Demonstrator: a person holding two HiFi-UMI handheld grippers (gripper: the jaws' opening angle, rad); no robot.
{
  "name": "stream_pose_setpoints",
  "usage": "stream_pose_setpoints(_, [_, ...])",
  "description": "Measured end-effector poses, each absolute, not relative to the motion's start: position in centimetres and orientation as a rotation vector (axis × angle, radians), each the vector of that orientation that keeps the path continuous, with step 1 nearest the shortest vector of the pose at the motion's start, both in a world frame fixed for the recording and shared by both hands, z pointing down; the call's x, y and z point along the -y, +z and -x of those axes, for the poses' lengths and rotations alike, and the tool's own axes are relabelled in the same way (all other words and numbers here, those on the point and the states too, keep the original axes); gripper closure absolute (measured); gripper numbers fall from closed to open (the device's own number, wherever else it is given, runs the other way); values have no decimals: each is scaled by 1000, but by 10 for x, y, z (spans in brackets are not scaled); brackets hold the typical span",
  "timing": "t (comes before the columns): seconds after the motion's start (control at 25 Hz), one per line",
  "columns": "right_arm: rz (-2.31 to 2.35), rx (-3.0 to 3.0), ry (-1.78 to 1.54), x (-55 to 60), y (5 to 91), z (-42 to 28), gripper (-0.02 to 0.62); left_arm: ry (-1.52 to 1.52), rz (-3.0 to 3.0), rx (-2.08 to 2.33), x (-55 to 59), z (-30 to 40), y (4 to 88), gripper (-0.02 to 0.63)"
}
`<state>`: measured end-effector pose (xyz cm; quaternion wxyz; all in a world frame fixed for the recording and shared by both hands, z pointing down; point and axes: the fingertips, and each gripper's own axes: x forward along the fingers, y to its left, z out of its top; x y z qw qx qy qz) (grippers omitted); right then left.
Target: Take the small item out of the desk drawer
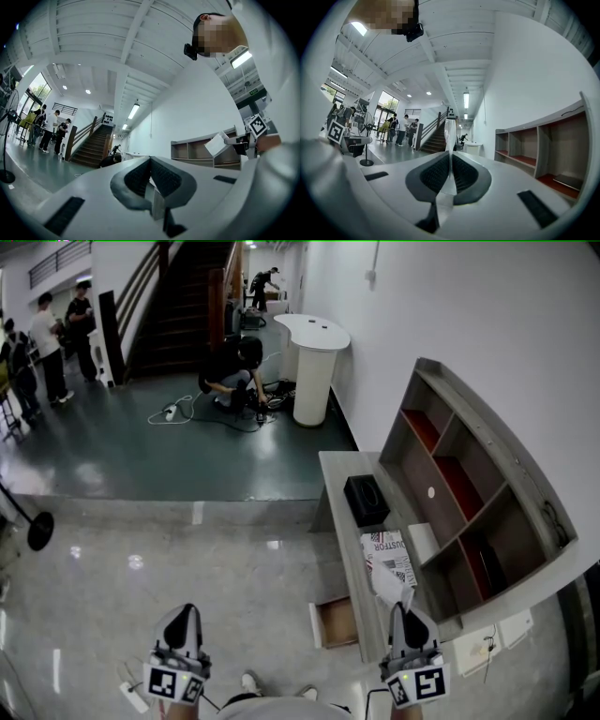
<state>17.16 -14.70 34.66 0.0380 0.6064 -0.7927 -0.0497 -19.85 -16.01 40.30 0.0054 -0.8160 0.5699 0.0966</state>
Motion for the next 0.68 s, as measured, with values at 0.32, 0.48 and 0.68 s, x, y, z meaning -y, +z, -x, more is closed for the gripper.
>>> stream_pose_setpoints(0.32, [-1846, 2427, -170, 140, 348, -162, 571, 298, 2564, -1773, 152, 201, 405, 588])
stream_pose_setpoints(0.48, [-1849, 2428, -169, 137, 348, -159, 571, 306, 2564, -1775, 148, 202, 405, 588])
stream_pose_setpoints(0.68, [-1849, 2430, -171, 132, 350, -157, 570, 305, 2566, -1778, 143, 205, 408, 588])
